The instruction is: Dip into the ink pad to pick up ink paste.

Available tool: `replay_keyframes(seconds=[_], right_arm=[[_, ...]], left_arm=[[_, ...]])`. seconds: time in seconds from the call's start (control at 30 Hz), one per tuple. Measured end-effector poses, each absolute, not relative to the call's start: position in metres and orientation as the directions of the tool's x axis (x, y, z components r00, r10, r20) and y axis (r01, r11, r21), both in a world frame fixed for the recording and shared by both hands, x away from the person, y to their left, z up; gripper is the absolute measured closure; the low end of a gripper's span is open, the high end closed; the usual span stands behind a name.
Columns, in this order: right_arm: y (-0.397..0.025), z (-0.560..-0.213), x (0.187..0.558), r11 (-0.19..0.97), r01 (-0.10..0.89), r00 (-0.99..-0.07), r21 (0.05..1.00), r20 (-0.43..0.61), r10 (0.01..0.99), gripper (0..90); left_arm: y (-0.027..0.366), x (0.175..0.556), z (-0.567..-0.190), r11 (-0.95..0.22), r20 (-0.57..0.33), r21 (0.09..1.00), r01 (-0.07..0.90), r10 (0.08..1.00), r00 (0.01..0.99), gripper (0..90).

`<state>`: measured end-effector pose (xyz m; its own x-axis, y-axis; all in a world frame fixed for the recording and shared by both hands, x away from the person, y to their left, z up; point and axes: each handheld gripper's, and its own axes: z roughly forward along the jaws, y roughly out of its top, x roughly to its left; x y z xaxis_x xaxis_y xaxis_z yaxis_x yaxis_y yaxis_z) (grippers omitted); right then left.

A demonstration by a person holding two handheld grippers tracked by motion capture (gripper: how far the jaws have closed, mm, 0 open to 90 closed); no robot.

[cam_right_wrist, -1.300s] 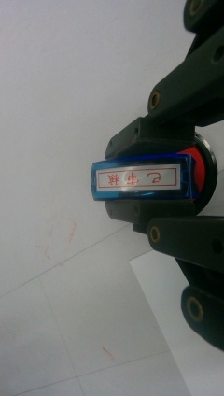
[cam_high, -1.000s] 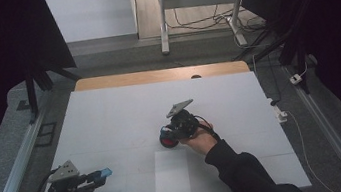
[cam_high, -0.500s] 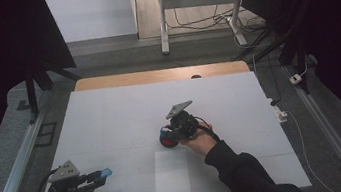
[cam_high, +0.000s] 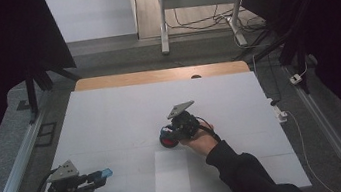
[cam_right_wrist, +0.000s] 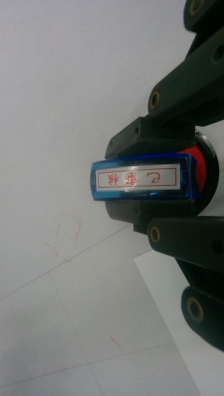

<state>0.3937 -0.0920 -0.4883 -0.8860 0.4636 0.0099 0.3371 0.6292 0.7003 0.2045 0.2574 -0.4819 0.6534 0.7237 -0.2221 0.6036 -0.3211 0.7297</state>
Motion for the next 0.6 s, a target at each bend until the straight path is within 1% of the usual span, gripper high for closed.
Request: replay_keyframes(seconds=[0.23, 0.6], right_arm=[[-0.0943, -0.4877, 0.3955, 0.616, 0.355, -0.883, 0.703, 0.034, 0.469, 70.4], [-0.0965, -0.4796, 0.3926, 0.608, 0.327, -0.882, 0.723, 0.002, 0.471, 70.4]], left_arm=[[0.2578, 0.2053, -0.4821, -0.319, -0.231, 0.726, 0.609, 0.722, 0.653, 68.4], [0.2575, 0.2056, -0.4822, -0.326, -0.23, 0.725, 0.607, 0.716, 0.659, 68.4]])
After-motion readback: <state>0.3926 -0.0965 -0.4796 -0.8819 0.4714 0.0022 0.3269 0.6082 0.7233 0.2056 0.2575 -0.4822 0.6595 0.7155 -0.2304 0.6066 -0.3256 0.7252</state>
